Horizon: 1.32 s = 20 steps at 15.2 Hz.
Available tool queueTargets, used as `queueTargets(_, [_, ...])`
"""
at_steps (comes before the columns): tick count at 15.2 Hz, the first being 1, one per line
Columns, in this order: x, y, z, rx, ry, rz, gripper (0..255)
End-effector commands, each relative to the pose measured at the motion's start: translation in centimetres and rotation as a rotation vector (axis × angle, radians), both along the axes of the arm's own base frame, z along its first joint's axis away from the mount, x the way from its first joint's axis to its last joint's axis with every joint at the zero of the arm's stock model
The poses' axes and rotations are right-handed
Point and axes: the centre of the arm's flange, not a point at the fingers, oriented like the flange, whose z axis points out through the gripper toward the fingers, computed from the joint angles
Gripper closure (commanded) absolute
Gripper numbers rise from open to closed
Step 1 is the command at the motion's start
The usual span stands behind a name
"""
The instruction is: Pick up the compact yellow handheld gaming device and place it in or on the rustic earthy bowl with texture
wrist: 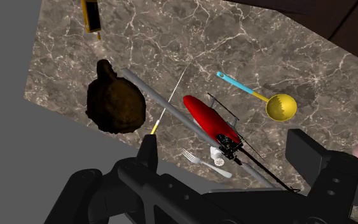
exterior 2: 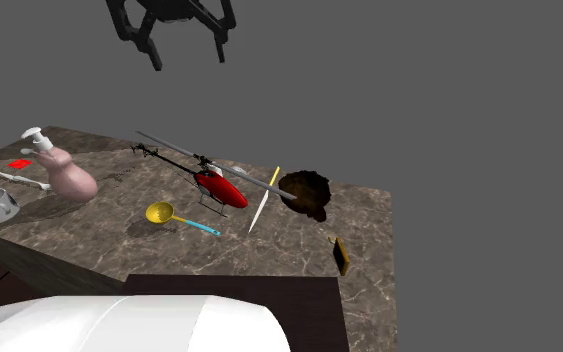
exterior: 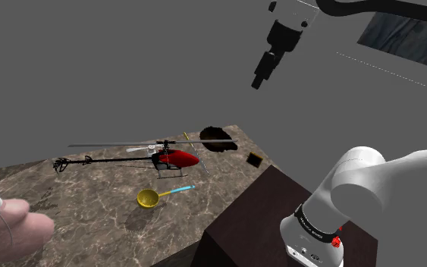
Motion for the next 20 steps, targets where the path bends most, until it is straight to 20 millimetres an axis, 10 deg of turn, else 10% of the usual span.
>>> queueTargets(1, [0.0, 0.0, 0.0, 0.0, 0.0, 0.0, 0])
queueTargets(20, [-0.3, -15.1, -20.7, 0.051, -0.031, 0.053, 0])
